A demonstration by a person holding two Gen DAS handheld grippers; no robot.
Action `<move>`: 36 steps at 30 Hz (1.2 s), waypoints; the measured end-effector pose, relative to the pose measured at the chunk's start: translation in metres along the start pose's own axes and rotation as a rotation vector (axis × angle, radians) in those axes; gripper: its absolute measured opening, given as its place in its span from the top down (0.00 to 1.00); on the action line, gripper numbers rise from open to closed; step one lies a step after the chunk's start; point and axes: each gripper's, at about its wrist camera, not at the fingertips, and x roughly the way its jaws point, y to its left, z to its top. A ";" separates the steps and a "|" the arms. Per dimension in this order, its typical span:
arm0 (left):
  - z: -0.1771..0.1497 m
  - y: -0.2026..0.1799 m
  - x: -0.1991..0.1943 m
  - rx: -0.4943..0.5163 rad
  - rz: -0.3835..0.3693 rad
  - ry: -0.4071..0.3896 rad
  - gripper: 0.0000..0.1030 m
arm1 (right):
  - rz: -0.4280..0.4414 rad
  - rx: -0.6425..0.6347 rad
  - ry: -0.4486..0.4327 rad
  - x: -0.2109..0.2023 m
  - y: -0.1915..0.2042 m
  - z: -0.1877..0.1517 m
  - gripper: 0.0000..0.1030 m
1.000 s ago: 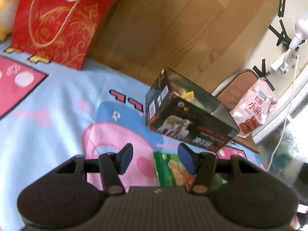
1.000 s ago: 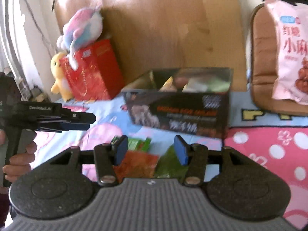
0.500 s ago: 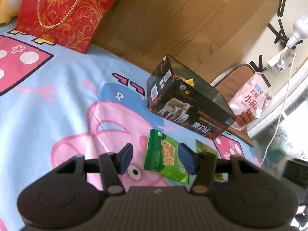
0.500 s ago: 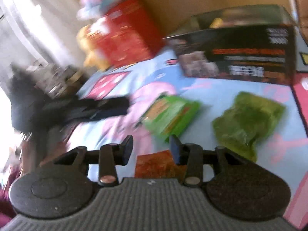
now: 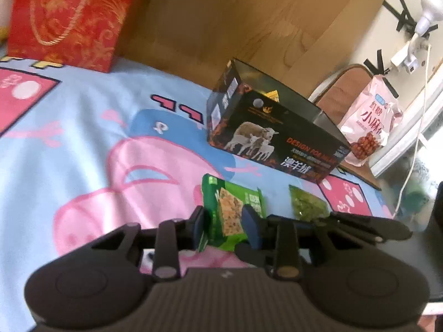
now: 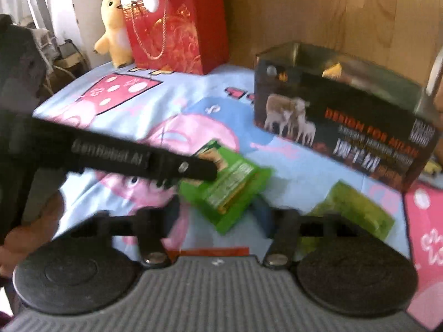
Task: Organize snacks
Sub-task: 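Grasp the green cracker packet with the left tool and lift it, then lower the green cracker packet into the tin box and release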
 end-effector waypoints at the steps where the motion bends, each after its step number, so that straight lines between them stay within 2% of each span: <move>1: -0.002 0.002 -0.008 -0.006 -0.002 -0.009 0.72 | 0.016 0.001 -0.010 -0.003 0.003 -0.001 0.58; 6: -0.021 0.021 -0.049 -0.051 -0.002 -0.033 0.75 | 0.076 -0.077 -0.044 -0.015 0.032 -0.020 0.65; 11: -0.051 0.031 -0.066 -0.089 0.015 -0.006 0.74 | 0.132 -0.115 -0.023 -0.021 0.054 -0.038 0.66; 14: -0.058 0.031 -0.072 -0.090 0.019 -0.009 0.71 | 0.118 -0.141 -0.030 -0.021 0.062 -0.044 0.63; 15: -0.058 0.031 -0.072 -0.089 0.020 -0.012 0.65 | 0.118 -0.142 -0.035 -0.023 0.063 -0.045 0.63; 18: -0.054 0.030 -0.075 -0.075 0.028 -0.036 0.56 | 0.107 -0.152 -0.048 -0.024 0.064 -0.046 0.59; 23: -0.052 0.022 -0.078 -0.043 0.040 -0.050 0.55 | 0.091 -0.145 -0.055 -0.027 0.063 -0.050 0.51; 27: -0.056 0.018 -0.062 0.003 0.057 0.000 0.63 | 0.104 -0.138 -0.048 -0.020 0.066 -0.052 0.46; 28: -0.058 0.015 -0.062 0.018 0.065 -0.014 0.63 | 0.106 -0.138 -0.053 -0.020 0.069 -0.053 0.46; 29: -0.058 0.013 -0.061 0.023 0.057 -0.005 0.64 | 0.100 -0.139 -0.061 -0.019 0.071 -0.053 0.50; 30: -0.055 0.012 -0.061 0.012 0.050 0.007 0.64 | 0.090 -0.142 -0.067 -0.019 0.073 -0.052 0.60; 33: -0.048 0.013 -0.064 -0.025 0.001 0.018 0.64 | 0.079 -0.137 -0.090 -0.026 0.070 -0.051 0.62; 36: -0.041 0.001 -0.069 -0.011 -0.034 -0.011 0.63 | 0.076 -0.108 -0.142 -0.041 0.062 -0.048 0.66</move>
